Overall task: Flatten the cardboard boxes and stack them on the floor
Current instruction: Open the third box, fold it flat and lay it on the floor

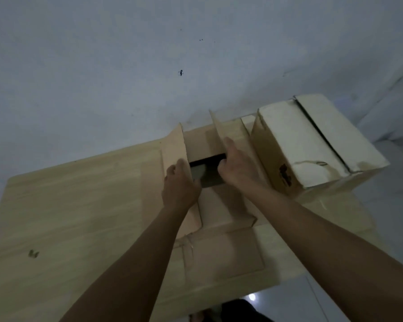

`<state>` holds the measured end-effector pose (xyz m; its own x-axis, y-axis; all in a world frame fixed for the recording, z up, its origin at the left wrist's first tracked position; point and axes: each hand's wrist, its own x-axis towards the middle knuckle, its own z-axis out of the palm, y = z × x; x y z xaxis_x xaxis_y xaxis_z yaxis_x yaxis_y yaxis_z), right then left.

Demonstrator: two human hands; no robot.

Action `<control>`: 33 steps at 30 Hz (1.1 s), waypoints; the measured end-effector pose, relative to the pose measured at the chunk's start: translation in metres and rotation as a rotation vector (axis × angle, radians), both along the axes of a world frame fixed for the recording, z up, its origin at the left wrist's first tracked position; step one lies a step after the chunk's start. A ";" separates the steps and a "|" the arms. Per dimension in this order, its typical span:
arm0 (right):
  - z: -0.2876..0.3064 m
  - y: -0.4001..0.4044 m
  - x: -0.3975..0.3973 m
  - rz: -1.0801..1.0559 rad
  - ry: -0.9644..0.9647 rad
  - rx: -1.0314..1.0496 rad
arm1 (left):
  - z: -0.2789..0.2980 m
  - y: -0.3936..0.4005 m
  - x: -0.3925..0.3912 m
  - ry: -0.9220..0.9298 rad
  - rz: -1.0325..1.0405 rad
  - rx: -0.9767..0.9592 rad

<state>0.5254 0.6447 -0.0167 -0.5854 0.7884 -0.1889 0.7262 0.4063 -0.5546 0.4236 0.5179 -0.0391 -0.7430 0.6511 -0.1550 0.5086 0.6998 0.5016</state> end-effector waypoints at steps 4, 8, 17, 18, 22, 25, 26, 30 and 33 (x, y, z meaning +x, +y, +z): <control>0.010 0.028 0.012 -0.016 -0.104 0.168 | 0.005 0.001 -0.006 0.015 -0.004 -0.025; -0.002 0.036 0.008 0.083 -0.264 0.350 | 0.010 -0.004 -0.015 -0.022 0.055 -0.003; -0.016 0.053 0.019 -0.080 -0.311 0.117 | 0.025 -0.035 -0.061 -0.079 0.272 0.029; -0.020 0.048 0.016 -0.100 -0.349 0.095 | 0.023 -0.039 -0.064 -0.076 0.291 0.028; -0.047 0.032 0.000 -0.198 -0.366 -0.103 | 0.018 -0.060 -0.080 -0.017 0.309 0.031; -0.067 0.020 -0.012 -0.189 -0.370 -0.234 | 0.016 -0.079 -0.095 0.121 0.222 0.031; -0.072 0.017 -0.015 -0.194 -0.346 -0.276 | 0.014 -0.086 -0.100 0.205 0.175 0.001; -0.087 0.011 -0.024 -0.225 -0.268 -0.328 | -0.009 -0.103 -0.120 0.377 0.109 -0.238; -0.082 0.006 -0.031 -0.128 -0.258 -0.297 | -0.036 -0.101 -0.128 0.211 0.146 -0.394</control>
